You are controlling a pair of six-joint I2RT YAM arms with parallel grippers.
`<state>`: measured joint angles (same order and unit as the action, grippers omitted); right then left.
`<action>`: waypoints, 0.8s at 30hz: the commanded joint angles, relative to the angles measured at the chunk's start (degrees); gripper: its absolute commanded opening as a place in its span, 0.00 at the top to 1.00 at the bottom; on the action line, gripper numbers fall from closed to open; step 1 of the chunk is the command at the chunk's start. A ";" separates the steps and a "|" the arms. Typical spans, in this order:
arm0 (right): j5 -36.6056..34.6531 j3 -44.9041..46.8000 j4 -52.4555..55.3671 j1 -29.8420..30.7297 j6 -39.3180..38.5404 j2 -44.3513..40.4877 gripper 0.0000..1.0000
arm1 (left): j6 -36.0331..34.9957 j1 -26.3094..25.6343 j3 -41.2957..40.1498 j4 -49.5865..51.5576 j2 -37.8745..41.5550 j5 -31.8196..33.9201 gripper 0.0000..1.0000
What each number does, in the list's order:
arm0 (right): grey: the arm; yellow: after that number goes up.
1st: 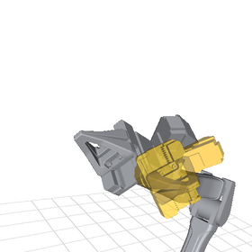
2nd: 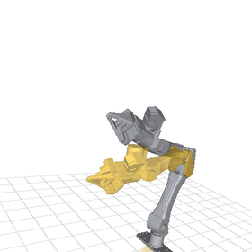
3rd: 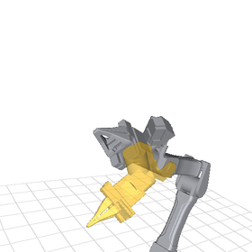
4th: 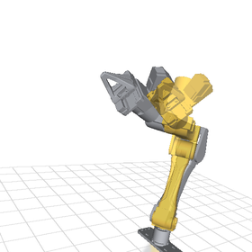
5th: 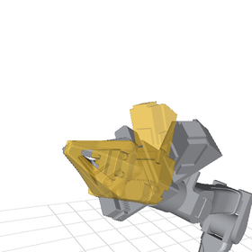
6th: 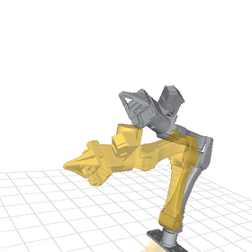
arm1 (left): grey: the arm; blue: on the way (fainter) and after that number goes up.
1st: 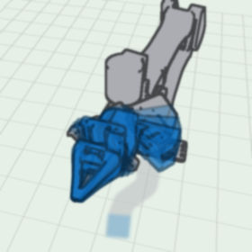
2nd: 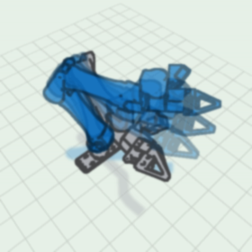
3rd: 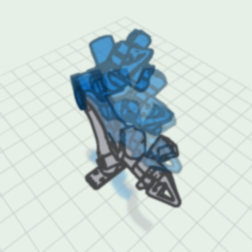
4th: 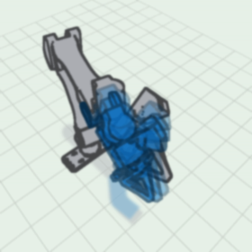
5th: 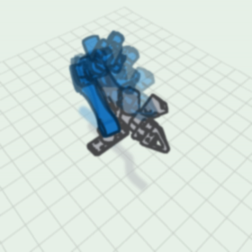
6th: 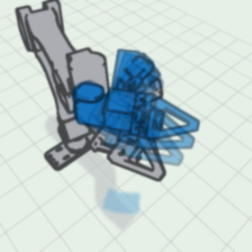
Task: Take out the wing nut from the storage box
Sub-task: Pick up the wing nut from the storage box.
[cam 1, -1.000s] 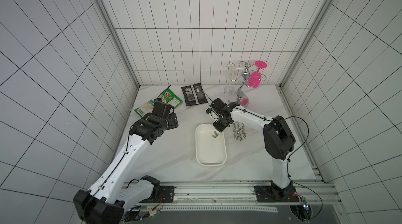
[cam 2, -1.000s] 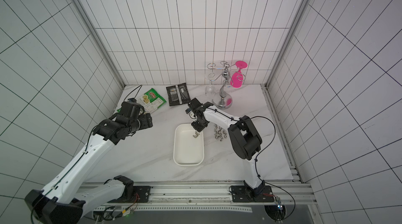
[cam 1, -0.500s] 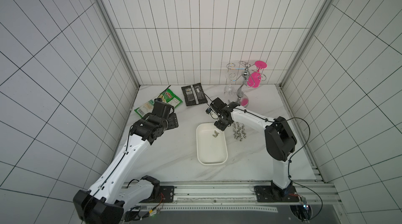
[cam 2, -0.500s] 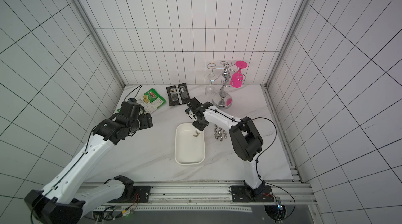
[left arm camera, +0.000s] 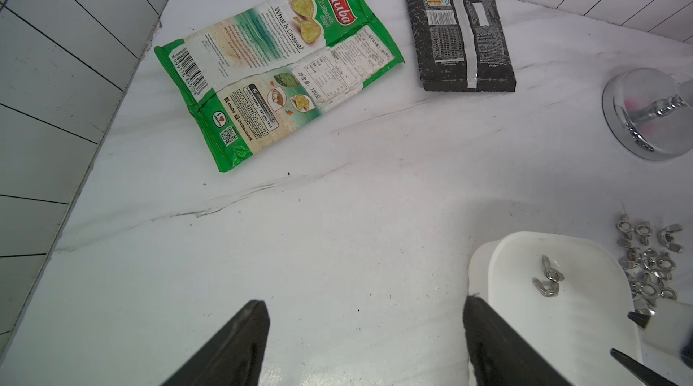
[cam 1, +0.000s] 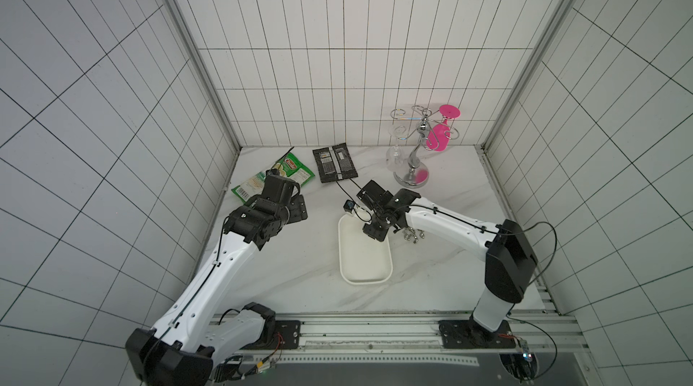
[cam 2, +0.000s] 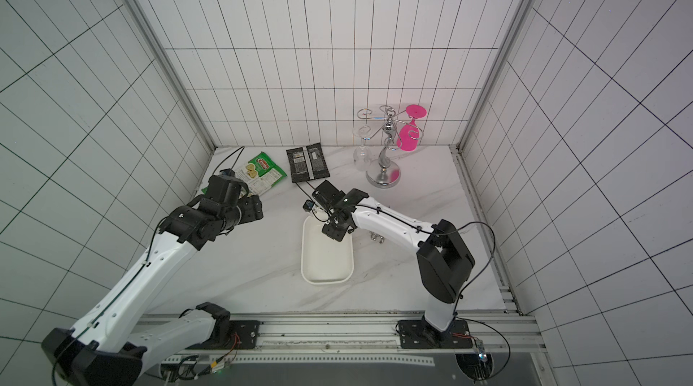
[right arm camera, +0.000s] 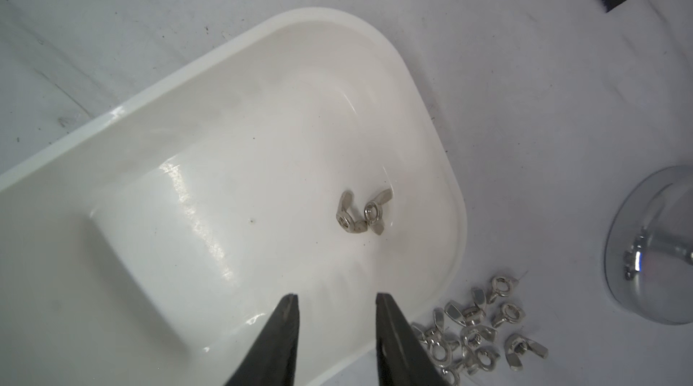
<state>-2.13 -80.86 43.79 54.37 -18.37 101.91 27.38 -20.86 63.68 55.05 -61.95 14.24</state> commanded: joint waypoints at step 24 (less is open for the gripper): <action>3.74 -2.18 -3.63 -3.68 1.32 11.64 0.64 | -1.07 -0.12 -2.29 -3.45 -0.42 -1.60 0.15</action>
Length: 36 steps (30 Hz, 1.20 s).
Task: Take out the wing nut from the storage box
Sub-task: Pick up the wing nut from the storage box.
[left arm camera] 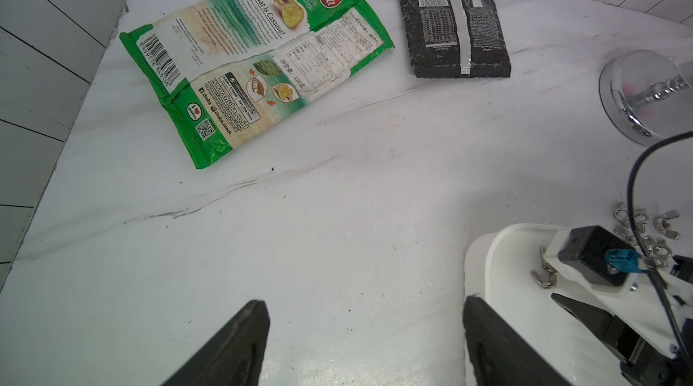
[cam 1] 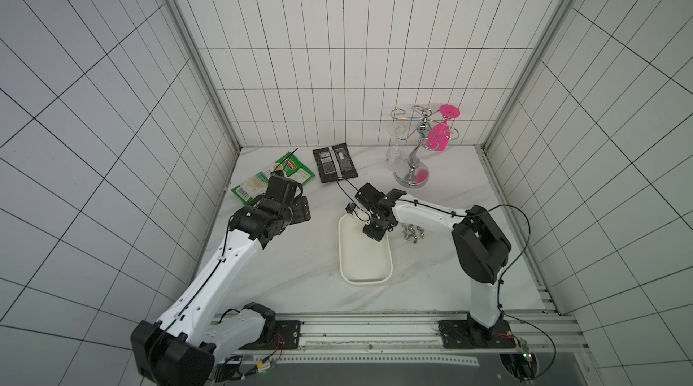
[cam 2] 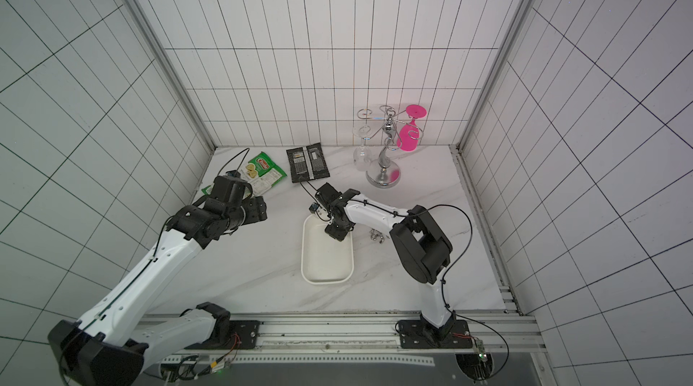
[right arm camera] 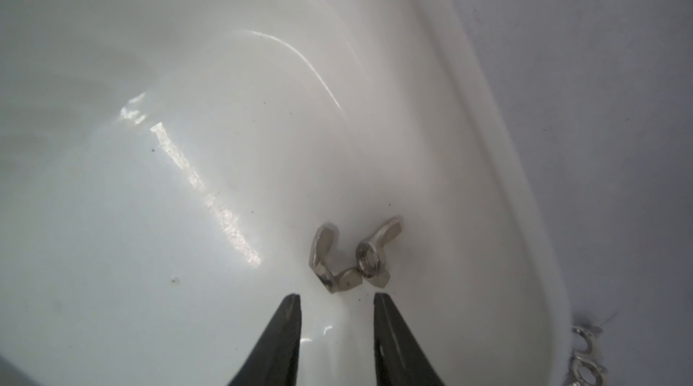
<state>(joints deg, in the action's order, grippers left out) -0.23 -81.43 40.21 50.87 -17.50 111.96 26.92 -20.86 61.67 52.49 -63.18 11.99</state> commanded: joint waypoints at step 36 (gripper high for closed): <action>9.03 3.43 -3.95 -5.29 15.49 -14.57 0.94 | -0.20 -0.06 0.47 -0.90 0.29 1.03 0.15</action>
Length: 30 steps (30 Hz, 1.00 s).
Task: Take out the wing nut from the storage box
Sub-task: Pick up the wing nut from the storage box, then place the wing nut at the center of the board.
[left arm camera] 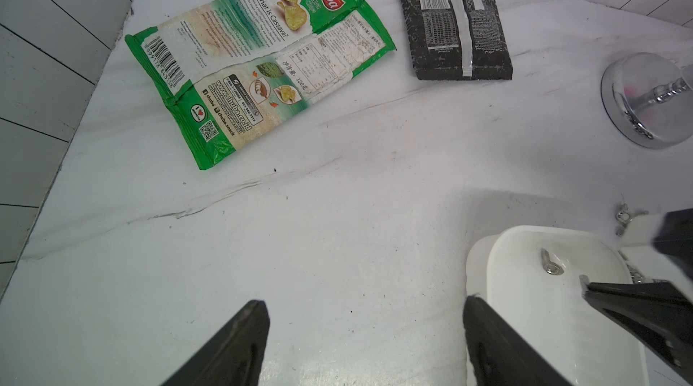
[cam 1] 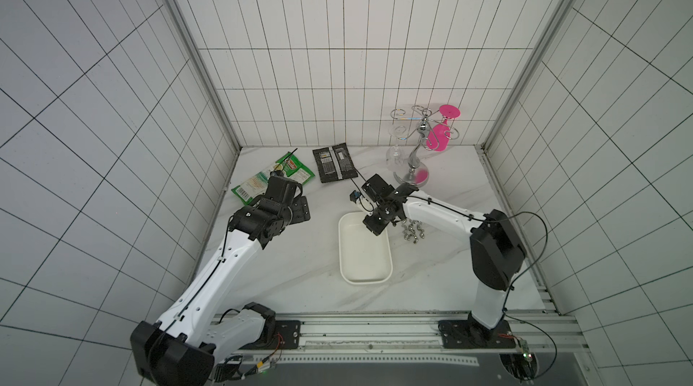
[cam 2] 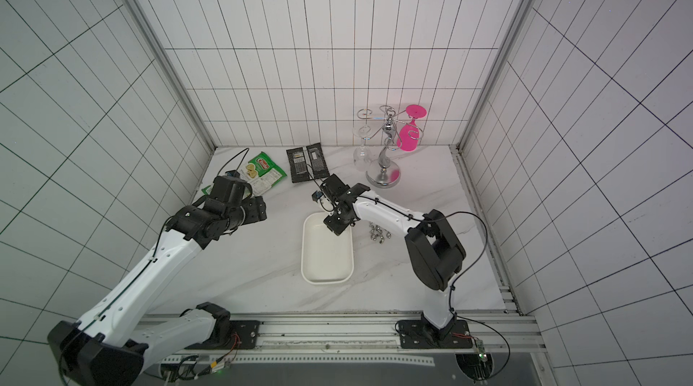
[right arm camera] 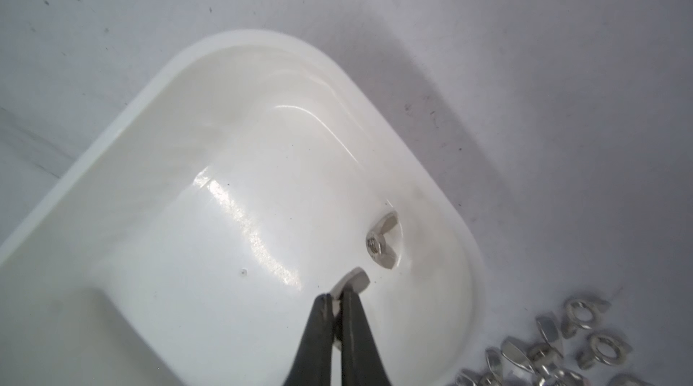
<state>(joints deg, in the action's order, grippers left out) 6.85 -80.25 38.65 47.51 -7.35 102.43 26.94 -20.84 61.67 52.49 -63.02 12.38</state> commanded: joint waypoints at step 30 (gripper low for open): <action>1.35 29.28 -6.64 -11.78 23.14 -14.83 0.93 | 0.31 -0.49 1.52 -0.90 -0.67 0.00 0.15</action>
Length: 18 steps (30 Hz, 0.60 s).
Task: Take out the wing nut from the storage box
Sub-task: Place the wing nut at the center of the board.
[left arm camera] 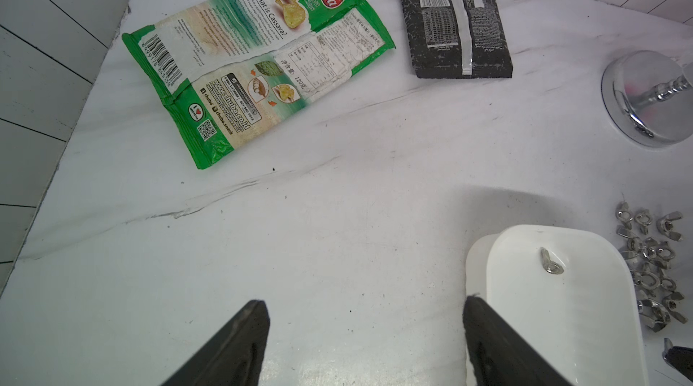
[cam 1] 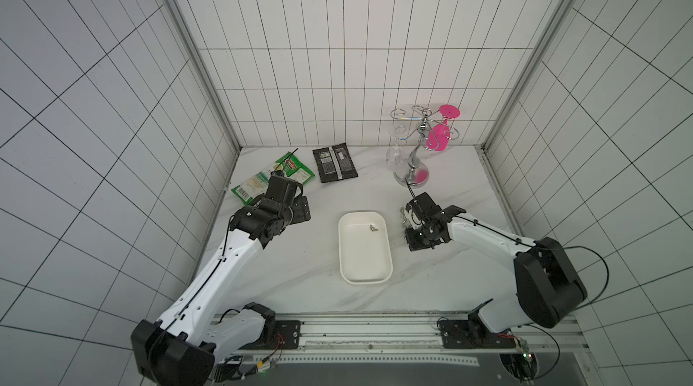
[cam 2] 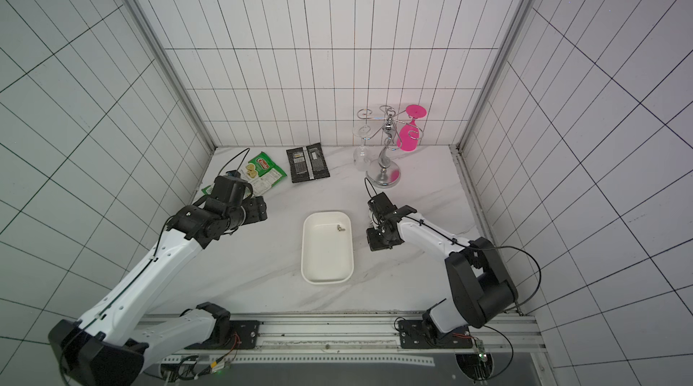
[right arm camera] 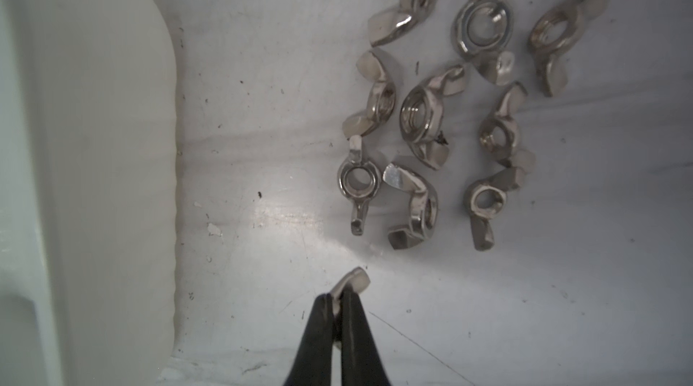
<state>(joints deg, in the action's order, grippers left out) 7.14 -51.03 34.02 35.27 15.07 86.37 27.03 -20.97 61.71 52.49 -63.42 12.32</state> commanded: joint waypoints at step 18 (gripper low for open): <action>-1.66 -1.95 -0.36 1.47 0.66 2.84 0.71 | 0.38 -0.65 1.28 -0.87 -0.02 0.34 0.15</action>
<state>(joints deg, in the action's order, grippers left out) 7.14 -51.11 31.35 36.14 15.29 91.26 27.18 -21.34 61.71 52.51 -63.46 12.34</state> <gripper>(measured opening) 0.289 0.850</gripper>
